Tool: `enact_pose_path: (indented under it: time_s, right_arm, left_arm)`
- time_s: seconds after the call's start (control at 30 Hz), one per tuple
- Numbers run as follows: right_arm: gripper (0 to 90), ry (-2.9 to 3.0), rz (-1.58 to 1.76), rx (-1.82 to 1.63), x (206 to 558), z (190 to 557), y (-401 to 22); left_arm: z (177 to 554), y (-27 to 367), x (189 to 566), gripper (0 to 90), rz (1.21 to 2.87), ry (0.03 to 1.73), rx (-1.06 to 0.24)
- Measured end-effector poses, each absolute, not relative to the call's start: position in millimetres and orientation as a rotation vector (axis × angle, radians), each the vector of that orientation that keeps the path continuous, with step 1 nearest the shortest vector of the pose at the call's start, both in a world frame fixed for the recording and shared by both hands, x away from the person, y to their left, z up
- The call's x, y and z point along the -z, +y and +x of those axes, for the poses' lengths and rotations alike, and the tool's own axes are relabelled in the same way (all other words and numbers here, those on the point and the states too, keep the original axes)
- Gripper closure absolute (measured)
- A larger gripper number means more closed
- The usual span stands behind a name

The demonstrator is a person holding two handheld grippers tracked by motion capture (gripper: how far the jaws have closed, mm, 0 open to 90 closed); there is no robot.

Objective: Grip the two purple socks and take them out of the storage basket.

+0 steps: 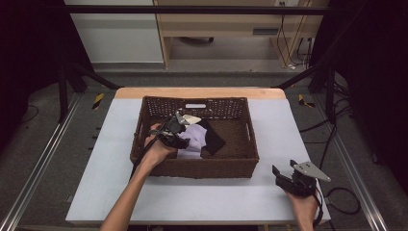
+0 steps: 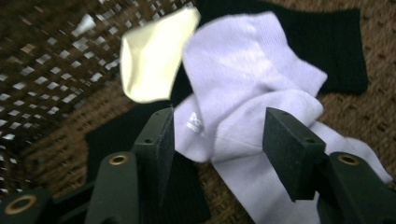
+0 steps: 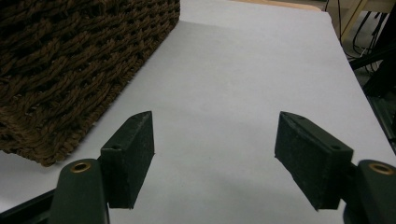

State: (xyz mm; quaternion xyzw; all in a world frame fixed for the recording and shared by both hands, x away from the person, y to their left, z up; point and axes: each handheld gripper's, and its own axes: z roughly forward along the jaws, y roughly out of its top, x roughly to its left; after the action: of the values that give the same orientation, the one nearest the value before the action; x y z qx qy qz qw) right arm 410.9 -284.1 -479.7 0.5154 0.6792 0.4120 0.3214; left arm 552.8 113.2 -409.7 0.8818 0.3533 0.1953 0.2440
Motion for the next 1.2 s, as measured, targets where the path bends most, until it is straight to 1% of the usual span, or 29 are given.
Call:
enact_pose_path:
  time_s: [0.03, 0.07, 0.1, 0.13, 0.17, 0.23, 0.37, 0.4, 0.53, 0.63, 0.67, 0.73, 0.9, 0.93, 1.0, 1.03, 1.2]
  right_arm:
    - [28.7, 1.786, 1.354, -1.082, 480, 411, -284]
    - [28.7, 1.786, 1.354, -1.082, 480, 411, -284]
    - [28.7, 1.786, 1.354, -1.082, 480, 411, -284]
    - [28.7, 1.787, 1.355, -1.082, 480, 411, -284]
    - [28.7, 1.788, 1.356, -1.082, 480, 411, -284]
    - [28.8, 1.789, 1.356, -1.081, 480, 411, -284]
    - [29.0, 1.79, 1.353, -1.082, 480, 411, -284]
    - [29.1, 1.791, 1.354, -1.082, 480, 411, -284]
    - [29.2, 1.791, 1.356, -1.081, 480, 411, -284]
    - [29.4, 1.79, 1.355, -1.079, 480, 411, -284]
    - [29.5, 1.79, 1.356, -1.079, 480, 411, -284]
    - [29.5, 1.791, 1.356, -1.079, 480, 411, -284]
    - [30.1, 1.789, 1.351, -1.08, 479, 410, -284]
    - [30.1, 1.787, 1.353, -1.084, 479, 410, -284]
    - [30.1, 1.787, 1.351, -1.082, 479, 410, -285]
    - [30.1, 1.79, 1.354, -1.078, 479, 410, -284]
    - [30.1, 1.789, 1.352, -1.08, 479, 410, -284]
  left_arm:
    - [553, 113, 410, 44.8, 2.408, 0.965, -0.533]
    - [555, 111, 413, 44.8, 2.45, 0.966, -0.489]
    - [555, 111, 413, 49.3, 2.45, 0.966, -0.489]
    - [556, 110, 414, 49.3, 2.47, 0.963, -0.469]
    - [556, 109, 415, 55.8, 2.489, 0.963, -0.454]
    - [558, 108, 417, 63.3, 2.526, 0.962, -0.399]
    - [558, 109, 416, 83.8, 2.523, 0.96, -0.373]
    - [558, 109, 416, 86.1, 2.517, 0.958, -0.366]
    - [557, 113, 412, 87.6, 2.466, 0.945, -0.375]
    - [554, 122, 403, 88.1, 2.335, 0.944, -0.387]
    - [554, 122, 403, 88.3, 2.335, 0.944, -0.387]
    - [553, 126, 400, 88.3, 2.281, 0.947, -0.405]
    - [551, 127, 397, 88.3, 2.248, 0.948, -0.448]
    - [550, 131, 395, 88.4, 2.207, 0.946, -0.457]
    - [550, 133, 393, 88.4, 2.182, 0.949, -0.457]
    - [548, 138, 390, 88.4, 2.114, 0.952, -0.472]
    - [545, 141, 386, 88.6, 2.055, 0.937, -0.504]
